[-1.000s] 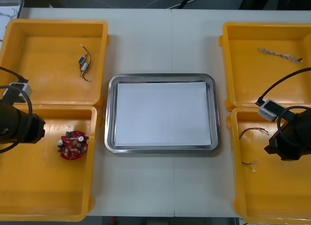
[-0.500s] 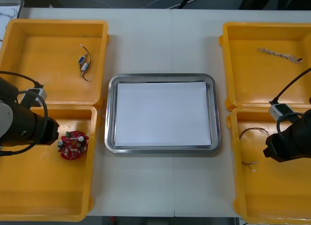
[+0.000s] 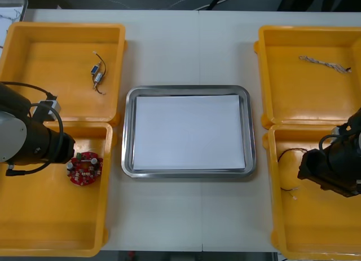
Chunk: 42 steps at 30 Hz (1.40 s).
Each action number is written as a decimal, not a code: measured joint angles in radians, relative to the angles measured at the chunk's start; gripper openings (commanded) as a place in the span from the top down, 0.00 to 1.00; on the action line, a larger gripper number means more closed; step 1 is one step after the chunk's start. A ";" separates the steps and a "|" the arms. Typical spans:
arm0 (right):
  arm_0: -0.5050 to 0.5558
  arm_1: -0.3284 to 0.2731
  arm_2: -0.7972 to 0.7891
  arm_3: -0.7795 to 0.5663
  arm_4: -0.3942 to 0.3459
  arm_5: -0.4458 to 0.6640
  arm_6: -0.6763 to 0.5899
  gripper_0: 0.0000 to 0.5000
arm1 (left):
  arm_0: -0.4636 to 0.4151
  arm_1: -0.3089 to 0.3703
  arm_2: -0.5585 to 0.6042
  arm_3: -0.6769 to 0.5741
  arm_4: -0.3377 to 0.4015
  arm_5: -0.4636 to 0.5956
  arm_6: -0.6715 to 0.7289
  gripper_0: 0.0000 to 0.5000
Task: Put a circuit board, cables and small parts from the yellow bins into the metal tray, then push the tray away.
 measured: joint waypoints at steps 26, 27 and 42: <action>0.010 0.164 0.000 0.047 0.195 0.000 -0.437 0.00 | 0.020 -0.028 -0.016 0.022 -0.073 -0.078 0.000 0.00; 0.013 0.167 0.000 0.047 0.195 0.000 -0.437 0.00 | 0.024 -0.029 -0.016 0.022 -0.076 -0.085 0.000 0.00; 0.080 0.183 0.030 0.048 0.238 -0.036 -0.437 0.00 | 0.076 -0.039 -0.016 0.022 -0.096 -0.119 -0.001 0.00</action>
